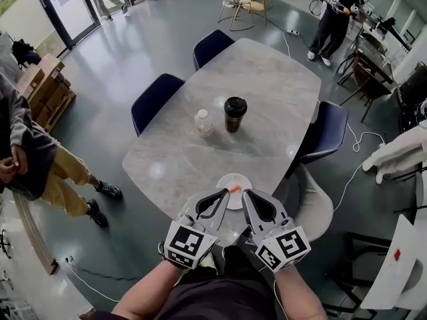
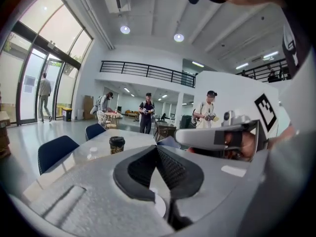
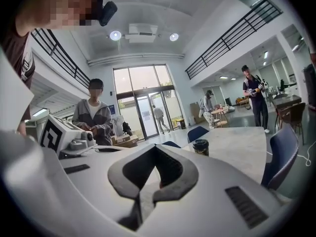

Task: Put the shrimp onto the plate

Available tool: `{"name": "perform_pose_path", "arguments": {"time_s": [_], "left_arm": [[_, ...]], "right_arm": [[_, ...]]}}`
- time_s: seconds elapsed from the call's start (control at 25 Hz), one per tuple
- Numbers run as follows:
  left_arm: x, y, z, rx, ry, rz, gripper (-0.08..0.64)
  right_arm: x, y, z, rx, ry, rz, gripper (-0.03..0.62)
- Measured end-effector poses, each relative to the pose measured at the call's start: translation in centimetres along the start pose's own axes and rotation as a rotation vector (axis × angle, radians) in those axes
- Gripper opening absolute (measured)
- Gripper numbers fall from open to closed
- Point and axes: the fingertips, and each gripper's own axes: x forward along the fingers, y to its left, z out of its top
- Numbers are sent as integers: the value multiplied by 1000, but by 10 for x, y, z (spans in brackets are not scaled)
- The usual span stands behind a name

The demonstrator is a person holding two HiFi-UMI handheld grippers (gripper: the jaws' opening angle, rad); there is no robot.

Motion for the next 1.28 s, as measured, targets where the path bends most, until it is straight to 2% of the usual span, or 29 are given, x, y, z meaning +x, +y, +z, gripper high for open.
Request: {"name": "perform_pose_path", "arguments": {"time_s": [0.24,0.52,0.8,1.08,1.28], "left_arm": [[-36,-12,60,-5,-120,28,8],[-64,-18,95,-20,-198,34,8],[-75,-24,109,-13,-221,22,8],[-82,-24,119,7,-236,26,8],[-84,-27,128,18,-250,24,8]], "right_arm": [[-9,23,41,-41,-43,20,2],[-16,55,75,-95,-63,57,2],[-18,69,92,-146,-80,52,0],[-17,75,100,-153,-88,37,0],[-19,80,108,-159,-108,58,0]]}}
